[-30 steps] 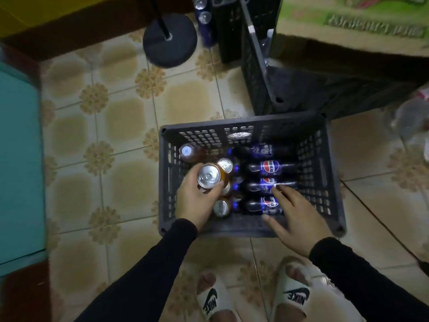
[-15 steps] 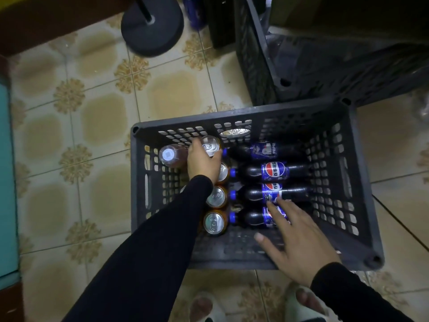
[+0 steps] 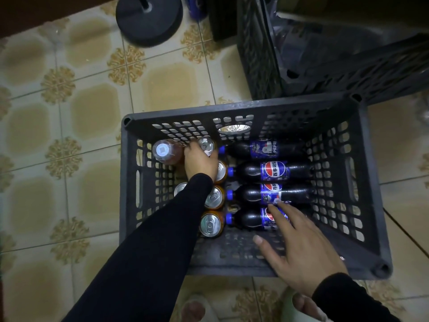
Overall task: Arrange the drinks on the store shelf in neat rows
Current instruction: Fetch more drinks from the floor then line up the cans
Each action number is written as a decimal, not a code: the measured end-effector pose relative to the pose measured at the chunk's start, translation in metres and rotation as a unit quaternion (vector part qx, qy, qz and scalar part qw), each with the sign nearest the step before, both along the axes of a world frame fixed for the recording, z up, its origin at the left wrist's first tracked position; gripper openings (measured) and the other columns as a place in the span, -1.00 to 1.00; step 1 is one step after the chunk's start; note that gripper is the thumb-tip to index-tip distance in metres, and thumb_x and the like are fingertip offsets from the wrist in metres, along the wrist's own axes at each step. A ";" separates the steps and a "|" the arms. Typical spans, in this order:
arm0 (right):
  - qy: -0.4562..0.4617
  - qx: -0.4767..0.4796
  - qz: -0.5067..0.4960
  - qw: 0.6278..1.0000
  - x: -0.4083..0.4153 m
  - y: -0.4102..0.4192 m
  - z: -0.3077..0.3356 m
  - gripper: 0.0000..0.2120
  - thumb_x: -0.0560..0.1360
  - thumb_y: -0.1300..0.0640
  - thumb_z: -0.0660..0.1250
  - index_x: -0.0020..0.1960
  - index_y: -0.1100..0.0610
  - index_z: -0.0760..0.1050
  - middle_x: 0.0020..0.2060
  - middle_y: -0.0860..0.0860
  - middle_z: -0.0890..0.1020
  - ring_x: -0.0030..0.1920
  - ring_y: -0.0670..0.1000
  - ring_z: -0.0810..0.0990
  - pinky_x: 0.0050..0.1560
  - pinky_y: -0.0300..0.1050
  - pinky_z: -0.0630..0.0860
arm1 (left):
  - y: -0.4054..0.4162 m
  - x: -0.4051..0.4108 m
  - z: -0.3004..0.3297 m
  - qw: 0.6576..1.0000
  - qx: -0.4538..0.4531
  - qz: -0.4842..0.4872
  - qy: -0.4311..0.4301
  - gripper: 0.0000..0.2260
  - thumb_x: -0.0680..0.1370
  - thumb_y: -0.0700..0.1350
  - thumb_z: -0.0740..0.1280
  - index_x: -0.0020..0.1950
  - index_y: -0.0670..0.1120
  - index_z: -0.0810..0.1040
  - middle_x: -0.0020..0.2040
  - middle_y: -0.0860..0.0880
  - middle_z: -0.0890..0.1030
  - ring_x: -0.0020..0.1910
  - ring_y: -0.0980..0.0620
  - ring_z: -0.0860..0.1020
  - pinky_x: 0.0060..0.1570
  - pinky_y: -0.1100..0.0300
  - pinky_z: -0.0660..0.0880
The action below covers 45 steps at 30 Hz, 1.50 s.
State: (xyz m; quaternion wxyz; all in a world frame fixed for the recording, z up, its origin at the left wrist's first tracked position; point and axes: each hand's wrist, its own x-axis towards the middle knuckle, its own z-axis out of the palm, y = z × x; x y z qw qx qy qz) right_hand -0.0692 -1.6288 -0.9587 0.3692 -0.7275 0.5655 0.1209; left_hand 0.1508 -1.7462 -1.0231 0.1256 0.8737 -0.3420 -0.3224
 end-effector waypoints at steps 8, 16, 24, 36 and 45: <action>0.000 -0.038 -0.018 0.999 -0.001 0.004 -0.004 -0.10 0.46 -0.51 -0.23 0.48 0.04 0.35 0.44 0.03 0.42 0.44 0.06 0.39 0.40 -0.01 0.36 | 0.006 0.006 0.004 0.999 0.034 -0.029 0.026 -0.34 0.58 -0.02 0.40 0.57 -0.17 0.17 0.39 -0.24 0.44 0.36 -0.21 0.44 0.28 0.03 0.40; -0.006 -0.040 -0.014 0.999 0.001 0.001 0.002 -0.07 0.40 -0.53 -0.22 0.55 0.00 0.22 0.49 -0.03 0.31 0.49 -0.03 0.26 0.45 -0.12 0.23 | 0.022 0.007 0.014 0.999 0.006 -0.046 0.021 -0.44 0.61 -0.03 0.33 0.55 -0.10 0.21 0.31 -0.23 0.50 0.28 -0.24 0.50 0.17 0.02 0.45; 0.011 -0.055 -0.012 0.998 0.003 0.002 0.026 -0.20 0.49 -0.41 -0.07 0.45 0.11 0.40 0.36 0.09 0.50 0.37 0.11 0.46 0.35 0.00 0.39 | 0.061 0.027 0.076 0.992 -0.011 -0.125 0.029 -0.61 0.62 -0.01 0.29 0.44 -0.09 0.46 0.32 -0.12 0.57 0.27 -0.12 0.52 0.23 0.05 0.46; -0.082 -0.228 0.066 0.968 0.074 -0.052 0.314 -0.25 0.51 -0.36 0.06 0.45 0.17 0.39 0.36 0.15 0.49 0.36 0.16 0.46 0.33 0.07 0.43 | 0.098 0.114 0.407 0.888 -0.270 -0.316 -0.195 -0.64 0.56 0.01 0.27 0.05 -0.25 0.69 0.02 -0.17 0.70 0.06 -0.13 0.65 0.22 0.16 0.42; -0.162 -0.385 0.158 0.895 0.132 -0.034 0.601 -0.30 0.55 -0.30 0.13 0.49 0.18 0.32 0.41 0.18 0.43 0.41 0.17 0.39 0.38 0.12 0.40 | 0.176 0.155 0.680 0.857 -0.351 -0.257 -0.276 -0.61 0.56 0.04 0.28 0.13 -0.25 0.67 0.10 -0.17 0.68 0.13 -0.16 0.62 0.28 0.13 0.39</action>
